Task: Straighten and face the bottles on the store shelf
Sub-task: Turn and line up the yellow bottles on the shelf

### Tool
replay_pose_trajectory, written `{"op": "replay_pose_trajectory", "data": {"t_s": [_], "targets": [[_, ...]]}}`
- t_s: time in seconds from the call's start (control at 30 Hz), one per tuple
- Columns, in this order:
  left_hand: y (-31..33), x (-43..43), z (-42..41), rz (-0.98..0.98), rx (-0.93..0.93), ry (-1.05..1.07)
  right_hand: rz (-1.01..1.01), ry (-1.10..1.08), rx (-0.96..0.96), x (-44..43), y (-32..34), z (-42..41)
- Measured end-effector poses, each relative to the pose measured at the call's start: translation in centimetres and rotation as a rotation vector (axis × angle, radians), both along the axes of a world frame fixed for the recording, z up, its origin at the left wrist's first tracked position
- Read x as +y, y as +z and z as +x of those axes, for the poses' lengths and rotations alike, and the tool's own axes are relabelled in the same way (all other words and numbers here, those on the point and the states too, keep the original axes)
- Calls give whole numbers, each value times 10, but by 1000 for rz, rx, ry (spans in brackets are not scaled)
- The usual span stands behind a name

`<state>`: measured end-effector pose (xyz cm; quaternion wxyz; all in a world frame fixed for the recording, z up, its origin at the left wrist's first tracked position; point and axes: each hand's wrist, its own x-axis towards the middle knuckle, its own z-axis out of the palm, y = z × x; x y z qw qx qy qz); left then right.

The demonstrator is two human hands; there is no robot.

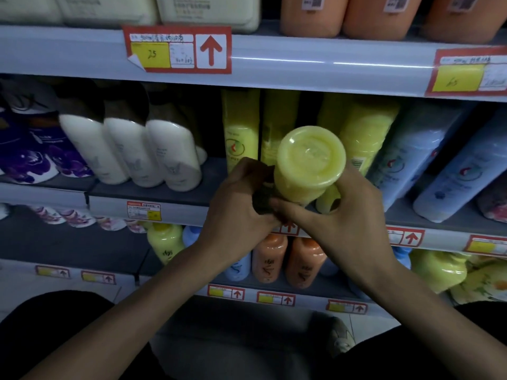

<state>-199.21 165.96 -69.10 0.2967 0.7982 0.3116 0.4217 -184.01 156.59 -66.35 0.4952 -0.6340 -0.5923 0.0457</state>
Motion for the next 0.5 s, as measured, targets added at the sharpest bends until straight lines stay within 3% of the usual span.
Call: {"op": "replay_pose_trajectory", "data": {"t_s": [0.1, 0.2, 0.33, 0.5], "targets": [[2, 2, -5, -19, 107, -101, 8, -72, -1, -2, 2, 2], [1, 5, -10, -61, 100, -137, -37, -116, 66, -6, 0, 5], [-9, 14, -10, -48, -51, 15, -90, -162, 113, -9, -3, 9], [-25, 32, -1, -60, -187, 411, -104, -185, 121, -13, -2, 14]]}}
